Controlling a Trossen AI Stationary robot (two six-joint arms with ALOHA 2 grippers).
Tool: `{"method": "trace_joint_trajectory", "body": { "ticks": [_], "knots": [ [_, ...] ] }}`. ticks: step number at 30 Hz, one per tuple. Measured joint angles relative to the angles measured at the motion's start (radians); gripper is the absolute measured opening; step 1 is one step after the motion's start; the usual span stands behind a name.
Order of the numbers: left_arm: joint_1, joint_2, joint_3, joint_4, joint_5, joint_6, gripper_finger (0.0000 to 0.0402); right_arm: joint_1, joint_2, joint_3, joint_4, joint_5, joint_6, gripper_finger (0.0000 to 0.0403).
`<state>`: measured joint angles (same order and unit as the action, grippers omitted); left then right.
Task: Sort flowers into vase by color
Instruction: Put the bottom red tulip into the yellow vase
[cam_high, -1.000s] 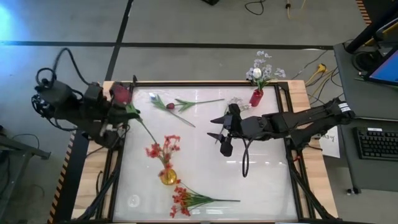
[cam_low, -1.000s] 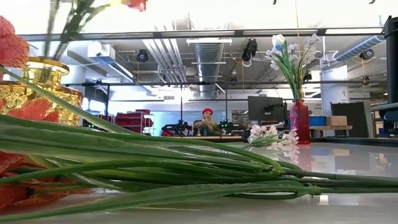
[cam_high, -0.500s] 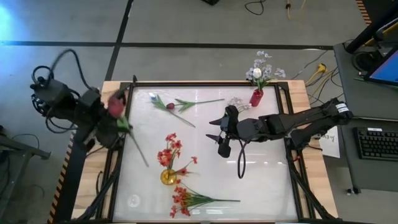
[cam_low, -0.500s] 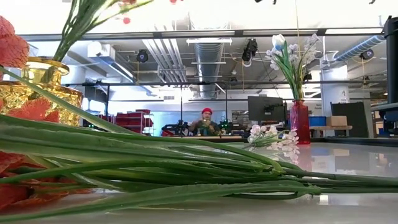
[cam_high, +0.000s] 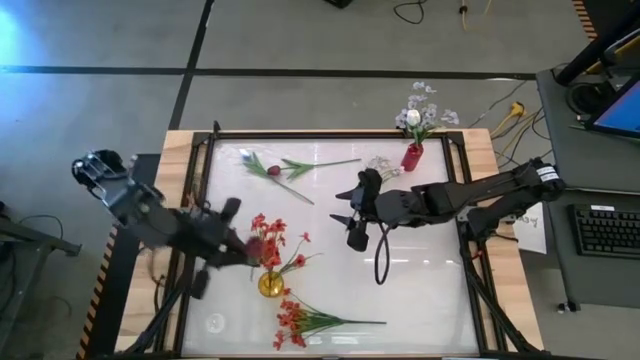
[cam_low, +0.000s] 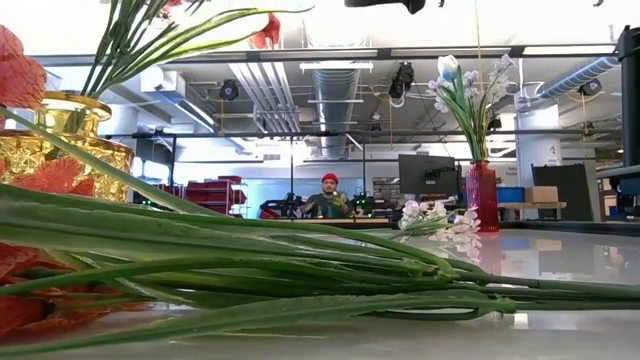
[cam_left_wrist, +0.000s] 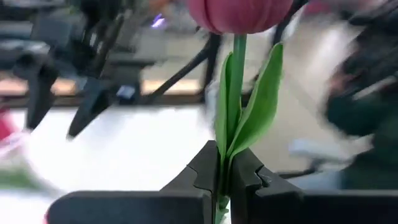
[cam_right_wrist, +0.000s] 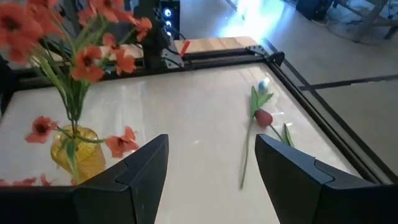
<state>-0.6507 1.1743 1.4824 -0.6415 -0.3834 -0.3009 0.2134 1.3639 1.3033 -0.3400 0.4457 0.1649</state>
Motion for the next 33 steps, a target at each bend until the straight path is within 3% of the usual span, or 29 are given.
{"method": "trace_joint_trajectory", "body": {
  "ticks": [13, 22, 33],
  "knots": [
    [-0.187, 0.053, -0.166, 0.224, -0.353, 0.037, 0.0000, 0.000, 0.009, 0.000, -0.017, 0.000, 0.056, 0.0233],
    [-0.189, 0.006, -0.344, 0.435, -0.376, 0.078, 0.0000, 0.000, 0.014, 0.000, -0.018, 0.000, 0.071, 0.0233],
    [-0.197, -0.131, -0.539, 0.536, -0.405, 0.095, 0.0000, 0.000, 0.014, 0.000, -0.018, 0.000, 0.065, 0.0233]
  ]
}}
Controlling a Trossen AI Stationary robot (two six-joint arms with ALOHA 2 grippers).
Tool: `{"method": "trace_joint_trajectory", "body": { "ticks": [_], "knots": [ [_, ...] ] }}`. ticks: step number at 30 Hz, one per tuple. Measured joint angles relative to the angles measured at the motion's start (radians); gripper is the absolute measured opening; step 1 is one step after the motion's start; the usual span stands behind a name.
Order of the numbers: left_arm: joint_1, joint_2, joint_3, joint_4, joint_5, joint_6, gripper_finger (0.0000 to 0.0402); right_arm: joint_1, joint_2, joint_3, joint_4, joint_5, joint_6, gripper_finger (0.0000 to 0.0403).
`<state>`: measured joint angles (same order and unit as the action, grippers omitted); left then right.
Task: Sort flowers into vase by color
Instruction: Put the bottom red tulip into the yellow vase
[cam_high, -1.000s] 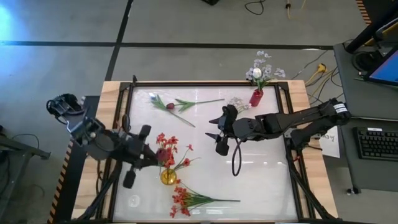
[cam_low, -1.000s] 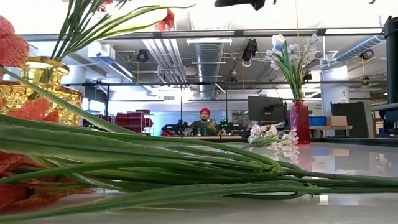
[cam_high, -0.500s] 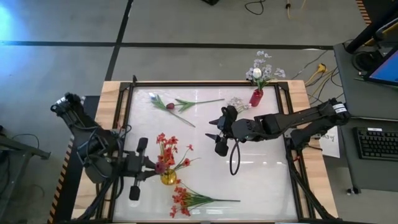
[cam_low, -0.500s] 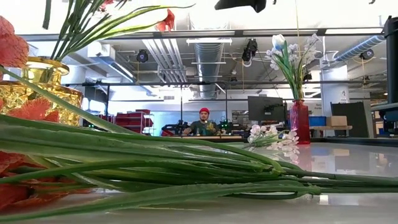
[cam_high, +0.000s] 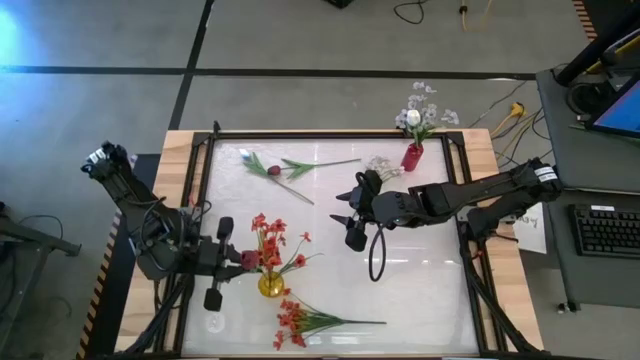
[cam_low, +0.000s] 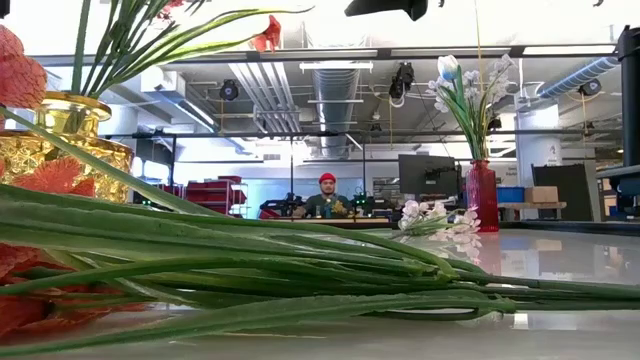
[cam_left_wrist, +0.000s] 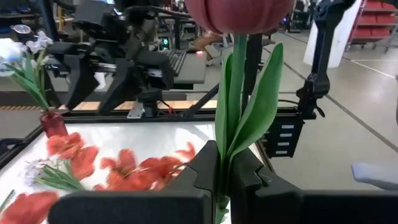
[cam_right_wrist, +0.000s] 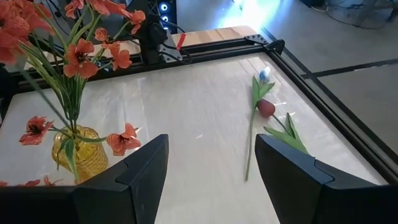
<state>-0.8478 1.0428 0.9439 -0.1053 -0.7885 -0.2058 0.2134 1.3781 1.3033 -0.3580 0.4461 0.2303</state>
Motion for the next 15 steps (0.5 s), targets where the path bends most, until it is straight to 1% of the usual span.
{"method": "trace_joint_trajectory", "body": {
  "ticks": [6, 11, 15],
  "knots": [
    [0.000, -0.068, -0.098, 0.076, -0.007, 0.043, 0.0000, 0.000, 0.000, 0.000, -0.001, 0.000, -0.005, 0.0233],
    [-0.002, -0.102, -0.161, 0.081, -0.006, -0.009, 0.0000, 0.000, 0.000, 0.000, -0.003, -0.001, -0.006, 0.0233],
    [-0.002, -0.104, -0.200, 0.086, -0.007, -0.063, 0.0000, 0.000, 0.000, 0.000, -0.003, -0.001, -0.004, 0.0233]
  ]
}}
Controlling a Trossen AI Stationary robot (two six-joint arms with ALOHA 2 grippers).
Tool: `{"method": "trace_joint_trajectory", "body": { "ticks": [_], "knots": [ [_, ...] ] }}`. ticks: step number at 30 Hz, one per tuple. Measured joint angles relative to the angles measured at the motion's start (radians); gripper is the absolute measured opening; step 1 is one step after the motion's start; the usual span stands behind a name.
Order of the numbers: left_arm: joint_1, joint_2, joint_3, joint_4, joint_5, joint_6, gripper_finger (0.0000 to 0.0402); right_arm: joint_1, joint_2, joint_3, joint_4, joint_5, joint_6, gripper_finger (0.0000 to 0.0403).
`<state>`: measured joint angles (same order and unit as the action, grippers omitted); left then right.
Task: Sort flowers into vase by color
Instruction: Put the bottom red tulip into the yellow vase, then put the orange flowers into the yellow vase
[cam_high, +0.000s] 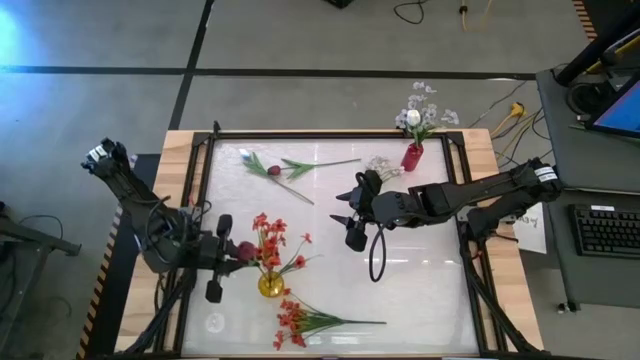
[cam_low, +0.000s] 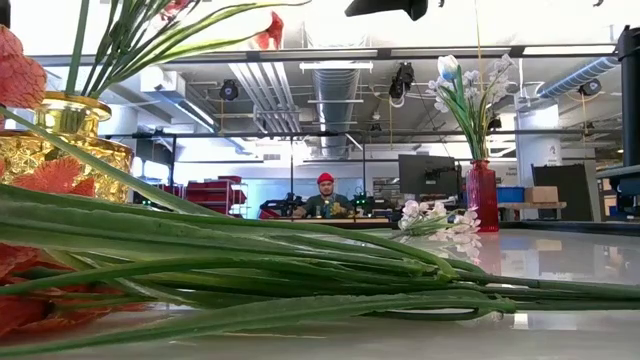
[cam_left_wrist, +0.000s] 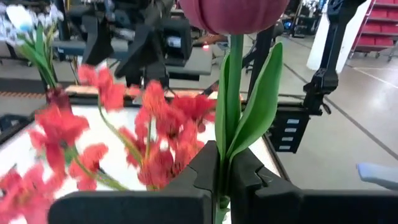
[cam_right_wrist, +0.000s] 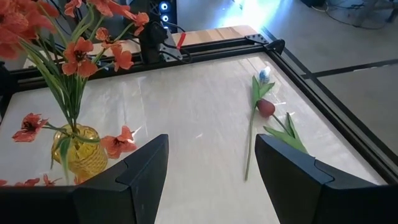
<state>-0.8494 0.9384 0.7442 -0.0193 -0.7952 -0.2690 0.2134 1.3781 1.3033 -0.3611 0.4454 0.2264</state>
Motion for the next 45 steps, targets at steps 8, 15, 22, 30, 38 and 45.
{"method": "trace_joint_trajectory", "body": {
  "ticks": [8, 15, 22, 30, 38, 45],
  "knots": [
    [-0.003, 0.012, -0.018, 0.000, 0.000, -0.014, 0.0043, 0.000, 0.000, 0.000, 0.001, 0.000, 0.043, 0.0233],
    [-0.028, 0.013, -0.033, -0.007, 0.001, -0.040, 0.0119, 0.024, -0.004, 0.000, -0.037, -0.005, 0.116, 0.0233],
    [-0.054, 0.011, -0.001, -0.163, 0.001, -0.156, 0.0189, 0.077, -0.003, 0.000, -0.132, -0.004, 0.232, 0.0233],
    [-0.055, 0.011, 0.057, -0.363, 0.087, -0.275, 0.0246, 0.148, 0.002, 0.000, -0.140, -0.005, 0.276, 0.0233],
    [-0.057, 0.011, 0.150, -0.621, 0.203, -0.429, 0.0251, 0.215, 0.094, 0.000, -0.122, -0.006, 0.309, 0.0233],
    [-0.058, 0.012, 0.222, -0.873, 0.249, -0.628, 0.0251, 0.263, 0.270, 0.000, -0.108, -0.035, 0.368, 0.0233]
  ]
}}
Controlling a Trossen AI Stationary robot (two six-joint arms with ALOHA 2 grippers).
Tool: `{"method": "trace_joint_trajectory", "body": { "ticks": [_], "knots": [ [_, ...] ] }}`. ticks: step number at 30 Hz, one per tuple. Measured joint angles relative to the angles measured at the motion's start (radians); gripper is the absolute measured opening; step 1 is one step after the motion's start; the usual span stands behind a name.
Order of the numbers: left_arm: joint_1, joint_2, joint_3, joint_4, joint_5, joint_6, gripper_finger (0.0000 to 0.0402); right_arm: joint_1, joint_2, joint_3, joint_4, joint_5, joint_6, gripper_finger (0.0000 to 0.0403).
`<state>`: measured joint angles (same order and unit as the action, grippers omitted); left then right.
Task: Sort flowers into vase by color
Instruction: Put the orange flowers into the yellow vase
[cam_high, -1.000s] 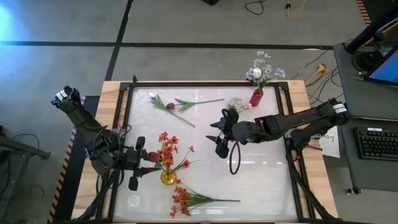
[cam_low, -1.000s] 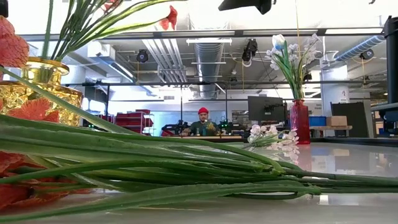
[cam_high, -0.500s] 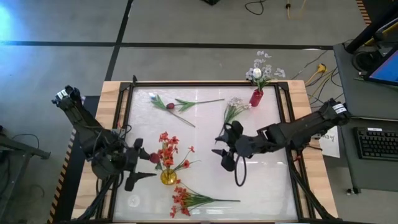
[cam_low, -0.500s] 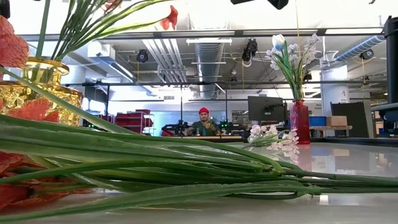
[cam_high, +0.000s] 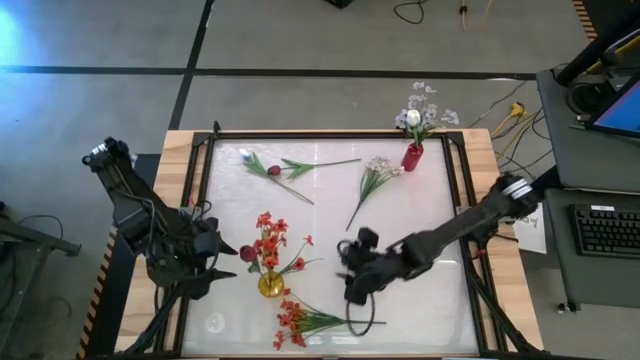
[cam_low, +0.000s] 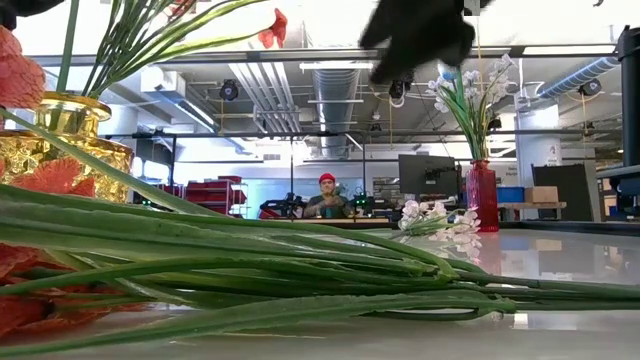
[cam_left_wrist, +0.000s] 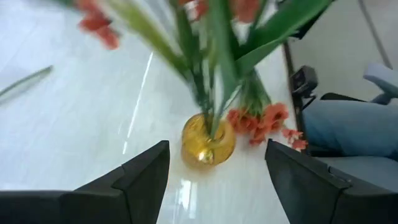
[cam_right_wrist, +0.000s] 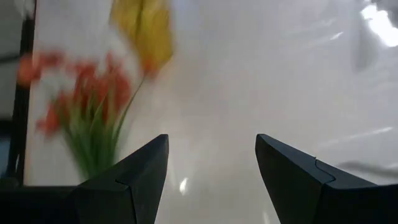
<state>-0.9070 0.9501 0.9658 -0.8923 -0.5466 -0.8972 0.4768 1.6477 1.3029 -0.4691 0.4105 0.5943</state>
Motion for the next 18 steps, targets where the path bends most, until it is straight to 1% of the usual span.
{"method": "trace_joint_trajectory", "body": {
  "ticks": [3, 5, 9, 16, 18],
  "knots": [
    [0.000, 0.000, 0.007, -0.008, 0.006, -0.039, 0.0251, 0.029, 0.090, 0.000, 0.045, -0.080, 0.022, 0.0233],
    [-0.002, 0.003, 0.007, -0.008, 0.010, -0.044, 0.0251, 0.050, 0.141, 0.000, 0.100, -0.107, 0.025, 0.0233],
    [-0.002, 0.022, 0.006, -0.007, 0.010, -0.052, 0.0251, 0.088, 0.236, 0.042, 0.158, -0.107, 0.017, 0.0233],
    [-0.002, 0.053, 0.006, -0.006, 0.011, -0.072, 0.0251, 0.140, 0.364, 0.189, 0.157, -0.132, -0.010, 0.0233],
    [-0.002, 0.057, 0.007, -0.006, 0.016, -0.081, 0.0251, 0.150, 0.396, 0.229, 0.132, -0.132, -0.014, 0.0232]
  ]
}}
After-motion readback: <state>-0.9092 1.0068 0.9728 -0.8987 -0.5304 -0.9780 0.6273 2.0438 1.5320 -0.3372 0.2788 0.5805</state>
